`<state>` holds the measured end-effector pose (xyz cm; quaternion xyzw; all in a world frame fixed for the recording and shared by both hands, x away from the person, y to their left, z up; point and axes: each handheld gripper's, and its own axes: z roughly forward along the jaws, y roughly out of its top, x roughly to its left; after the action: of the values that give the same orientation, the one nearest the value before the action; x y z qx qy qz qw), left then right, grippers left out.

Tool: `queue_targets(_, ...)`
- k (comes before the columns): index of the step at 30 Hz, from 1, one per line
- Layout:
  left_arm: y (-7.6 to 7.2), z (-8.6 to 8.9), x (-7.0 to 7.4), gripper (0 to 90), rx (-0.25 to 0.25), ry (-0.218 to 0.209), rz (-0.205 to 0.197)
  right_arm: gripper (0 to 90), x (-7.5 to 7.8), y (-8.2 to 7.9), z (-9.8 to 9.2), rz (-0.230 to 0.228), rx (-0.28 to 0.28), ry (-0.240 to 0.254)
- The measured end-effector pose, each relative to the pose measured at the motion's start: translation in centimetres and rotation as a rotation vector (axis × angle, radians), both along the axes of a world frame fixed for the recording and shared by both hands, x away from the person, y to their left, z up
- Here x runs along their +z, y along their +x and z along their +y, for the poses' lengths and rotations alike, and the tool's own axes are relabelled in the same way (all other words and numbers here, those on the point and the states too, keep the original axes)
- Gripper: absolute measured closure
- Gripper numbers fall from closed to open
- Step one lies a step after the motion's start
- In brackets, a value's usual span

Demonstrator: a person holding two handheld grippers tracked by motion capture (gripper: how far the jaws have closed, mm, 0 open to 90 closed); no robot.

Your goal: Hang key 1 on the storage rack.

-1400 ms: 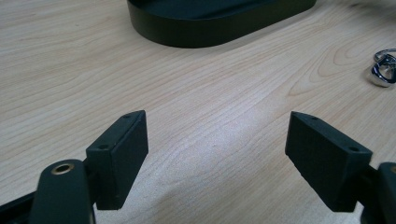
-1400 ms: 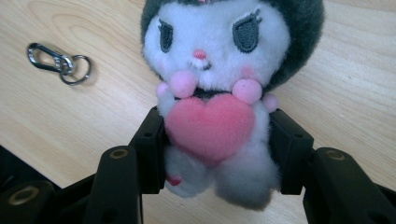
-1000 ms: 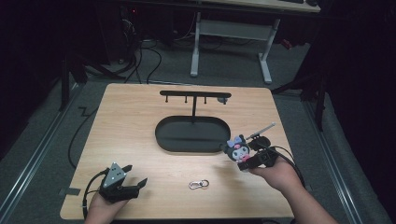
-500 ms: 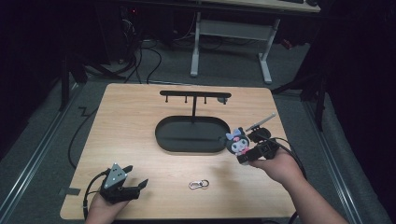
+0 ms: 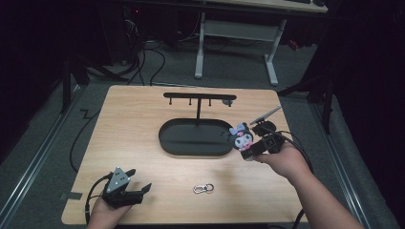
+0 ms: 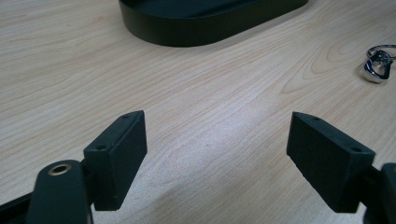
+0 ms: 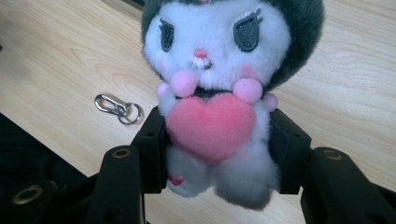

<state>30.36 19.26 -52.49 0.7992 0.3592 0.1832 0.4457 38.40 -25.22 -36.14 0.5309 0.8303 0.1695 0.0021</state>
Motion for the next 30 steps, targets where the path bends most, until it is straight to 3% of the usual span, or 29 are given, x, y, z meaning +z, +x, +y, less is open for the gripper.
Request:
queue_targets(23, 0.0, 0.0, 0.0, 19.6, -0.015, -0.007, -0.002, 49.7, 4.2, 2.9, 0.8, -0.037, -0.017, 0.003)
queue_targets(30, 0.1, 0.1, 0.0, 19.6, -0.016, -0.007, 0.000, 49.6, 4.7, 3.8, 1.0, -0.042, -0.020, 0.004)
